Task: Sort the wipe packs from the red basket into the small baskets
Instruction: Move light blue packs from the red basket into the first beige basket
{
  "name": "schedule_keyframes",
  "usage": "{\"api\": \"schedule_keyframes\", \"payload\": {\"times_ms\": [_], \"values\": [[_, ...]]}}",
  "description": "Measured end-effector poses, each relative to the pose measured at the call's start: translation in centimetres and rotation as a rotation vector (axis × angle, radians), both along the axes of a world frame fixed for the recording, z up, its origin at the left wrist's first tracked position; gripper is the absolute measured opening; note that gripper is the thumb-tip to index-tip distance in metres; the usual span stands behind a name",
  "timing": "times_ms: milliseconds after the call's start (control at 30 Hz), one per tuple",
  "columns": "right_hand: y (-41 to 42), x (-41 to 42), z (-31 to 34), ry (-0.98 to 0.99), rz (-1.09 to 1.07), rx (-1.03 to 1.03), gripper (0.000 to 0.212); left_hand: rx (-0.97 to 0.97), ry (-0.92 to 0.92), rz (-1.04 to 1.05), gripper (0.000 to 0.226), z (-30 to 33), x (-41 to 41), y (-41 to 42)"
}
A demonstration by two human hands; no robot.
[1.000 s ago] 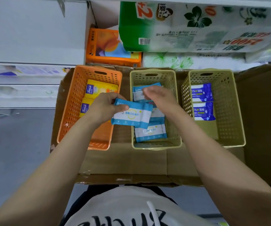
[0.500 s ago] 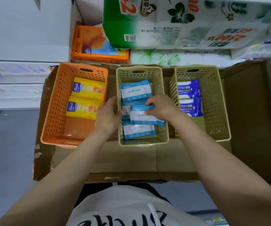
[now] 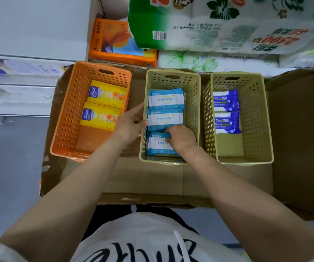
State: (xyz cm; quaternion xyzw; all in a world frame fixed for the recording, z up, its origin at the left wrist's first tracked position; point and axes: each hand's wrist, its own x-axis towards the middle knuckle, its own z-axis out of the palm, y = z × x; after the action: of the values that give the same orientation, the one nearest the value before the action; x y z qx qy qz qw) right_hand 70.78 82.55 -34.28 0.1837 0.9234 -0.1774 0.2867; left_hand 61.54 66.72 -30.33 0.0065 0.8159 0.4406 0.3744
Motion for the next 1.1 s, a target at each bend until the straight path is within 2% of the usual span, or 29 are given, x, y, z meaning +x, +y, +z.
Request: {"api": "schedule_keyframes", "payload": {"times_ms": [567, 800, 867, 933, 1000, 1100], "values": [[-0.5, 0.0, -0.1, -0.028, -0.016, -0.049, 0.036, -0.015, 0.024, 0.01, 0.068, 0.4, 0.6, 0.3], [-0.8, 0.5, 0.0, 0.034, 0.029, 0.012, 0.034, -0.005, 0.025, 0.039, 0.068, 0.3, 1.0, 0.2], [-0.9, 0.6, 0.0, 0.145, 0.069, 0.119, 0.044, 0.001, 0.022, 0.043, 0.068, 0.4, 1.1, 0.1], [-1.0, 0.6, -0.1, 0.207, 0.083, 0.204, 0.065, 0.008, 0.014, 0.045, 0.068, 0.5, 1.1, 0.1], [-0.7, 0.5, -0.3, 0.173, 0.052, 0.169, 0.083, 0.008, 0.011, 0.046, 0.068, 0.6, 1.1, 0.1], [-0.1, 0.3, -0.7, 0.089, 0.054, 0.08, 0.084, 0.026, -0.005, 0.057, 0.067, 0.7, 1.2, 0.1]]}}
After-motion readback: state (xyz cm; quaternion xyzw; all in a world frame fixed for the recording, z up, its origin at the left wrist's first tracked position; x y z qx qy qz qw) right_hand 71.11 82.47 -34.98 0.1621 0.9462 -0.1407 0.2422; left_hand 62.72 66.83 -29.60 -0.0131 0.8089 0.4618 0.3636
